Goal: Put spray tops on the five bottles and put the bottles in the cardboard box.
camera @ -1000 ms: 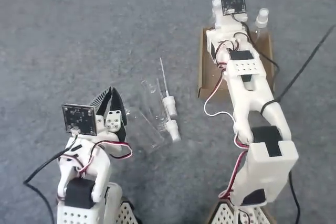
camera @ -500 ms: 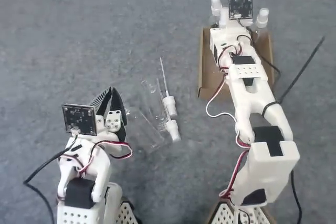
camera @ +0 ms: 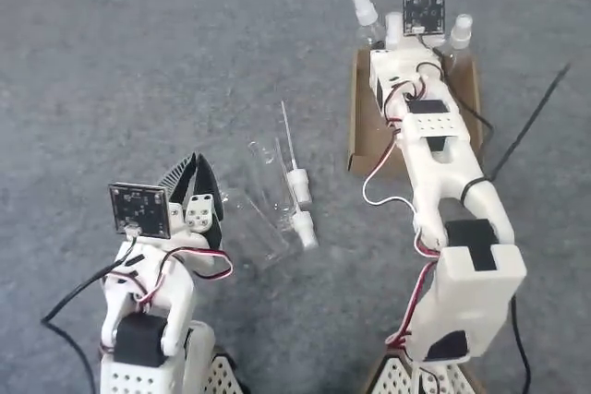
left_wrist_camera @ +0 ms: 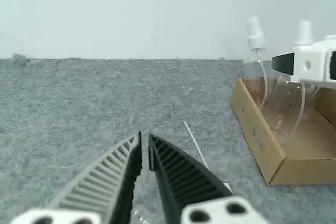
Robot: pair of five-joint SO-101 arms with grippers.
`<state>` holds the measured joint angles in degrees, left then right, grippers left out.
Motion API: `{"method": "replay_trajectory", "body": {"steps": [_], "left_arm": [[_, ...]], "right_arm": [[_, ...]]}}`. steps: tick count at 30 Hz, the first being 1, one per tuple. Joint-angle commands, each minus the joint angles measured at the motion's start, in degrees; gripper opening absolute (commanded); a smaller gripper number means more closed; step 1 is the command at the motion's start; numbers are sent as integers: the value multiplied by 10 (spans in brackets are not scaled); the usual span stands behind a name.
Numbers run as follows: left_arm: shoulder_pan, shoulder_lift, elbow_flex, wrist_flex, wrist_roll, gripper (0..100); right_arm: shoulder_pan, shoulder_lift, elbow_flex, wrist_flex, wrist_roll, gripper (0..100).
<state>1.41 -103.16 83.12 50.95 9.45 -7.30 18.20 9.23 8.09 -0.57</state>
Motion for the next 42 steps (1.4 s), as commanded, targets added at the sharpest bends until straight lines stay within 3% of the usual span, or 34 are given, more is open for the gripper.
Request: {"method": "replay_trajectory", "body": {"steps": [1, 20, 29, 39, 42], "left_arm": [[-2, -11, -5, -17, 3, 12], [-2, -11, -5, -17, 3, 12], [-2, -11, -5, -17, 3, 12], [-2, -11, -5, -17, 3, 12], [-2, -11, -5, -17, 3, 12]], "right_arm": [[5, -17, -31, 0, -6, 6], [1, -22, -31, 35, -6, 9], [1, -18, -30, 36, -6, 213], [-5, -23, -33, 56, -4, 287], [-5, -36, -30, 57, 35, 309]]}}
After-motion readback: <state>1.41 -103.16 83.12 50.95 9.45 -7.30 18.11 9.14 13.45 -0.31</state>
